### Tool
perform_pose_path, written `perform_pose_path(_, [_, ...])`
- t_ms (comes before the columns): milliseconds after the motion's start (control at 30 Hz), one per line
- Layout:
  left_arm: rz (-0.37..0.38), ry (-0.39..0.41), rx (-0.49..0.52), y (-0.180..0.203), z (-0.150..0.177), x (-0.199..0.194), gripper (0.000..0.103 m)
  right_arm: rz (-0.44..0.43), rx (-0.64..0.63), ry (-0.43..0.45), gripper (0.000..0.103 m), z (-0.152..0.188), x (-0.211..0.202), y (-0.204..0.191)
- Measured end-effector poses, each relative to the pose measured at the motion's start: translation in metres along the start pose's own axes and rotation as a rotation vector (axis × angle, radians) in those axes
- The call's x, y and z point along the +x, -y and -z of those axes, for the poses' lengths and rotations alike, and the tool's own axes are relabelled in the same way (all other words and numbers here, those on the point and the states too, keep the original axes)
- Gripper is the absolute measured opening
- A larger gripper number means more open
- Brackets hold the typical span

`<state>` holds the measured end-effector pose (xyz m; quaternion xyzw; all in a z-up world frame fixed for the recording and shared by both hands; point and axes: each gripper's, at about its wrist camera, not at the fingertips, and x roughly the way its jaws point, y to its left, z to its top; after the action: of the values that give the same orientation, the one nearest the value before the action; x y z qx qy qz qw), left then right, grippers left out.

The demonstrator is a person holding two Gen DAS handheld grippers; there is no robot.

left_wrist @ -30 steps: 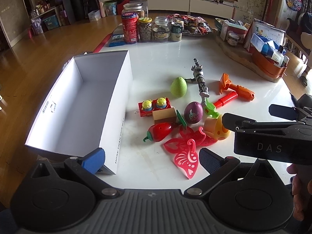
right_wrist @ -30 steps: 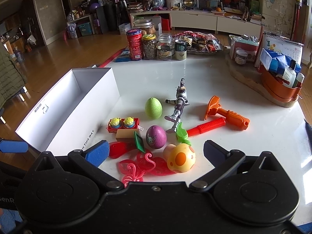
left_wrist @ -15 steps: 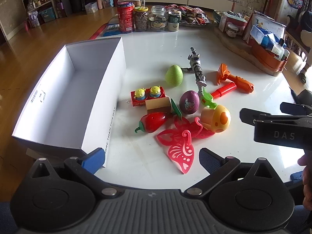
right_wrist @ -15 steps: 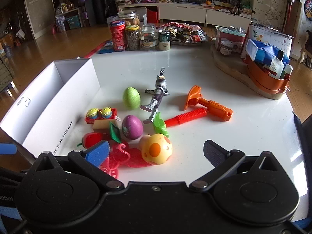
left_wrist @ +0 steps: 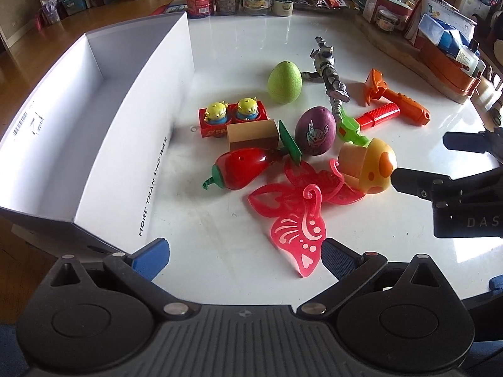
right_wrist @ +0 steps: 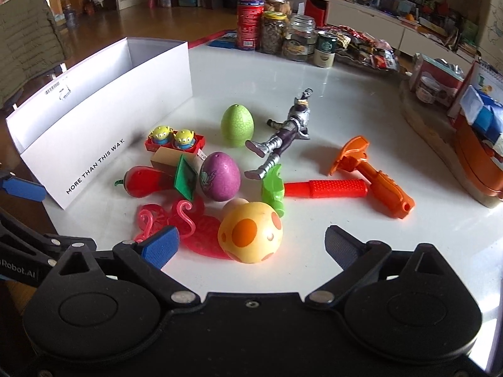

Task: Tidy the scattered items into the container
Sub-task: 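Move the right tool down onto the yellow spotted ball and close it, then grasp the pink butterfly cutout with the left tool while the right tool holds the ball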

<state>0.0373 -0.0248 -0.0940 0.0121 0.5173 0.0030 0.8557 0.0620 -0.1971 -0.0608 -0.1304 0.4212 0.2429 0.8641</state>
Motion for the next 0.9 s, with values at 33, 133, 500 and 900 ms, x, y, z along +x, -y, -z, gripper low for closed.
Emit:
perform_pose_path(33, [-0.003,-0.002,0.004,0.0,0.0,0.002,0.102,-0.014,-0.011,-0.005,0.094,-0.002,0.006,-0.001])
perform_pose_path(133, [-0.009,-0.011,0.003,0.0,-0.001,0.008,0.102,-0.006,-0.06,-0.02,0.091,-0.005,0.024,-0.005])
perform_pose_path(500, [-0.008,-0.054,-0.014,-0.006,-0.006,0.028,0.102,-0.047,0.029,-0.163,0.06,0.004,0.067,0.016])
perform_pose_path(900, [-0.022,-0.045,0.073,0.035,-0.025,0.053,0.102,-0.015,0.115,-0.156,0.06,0.006,0.058,0.034])
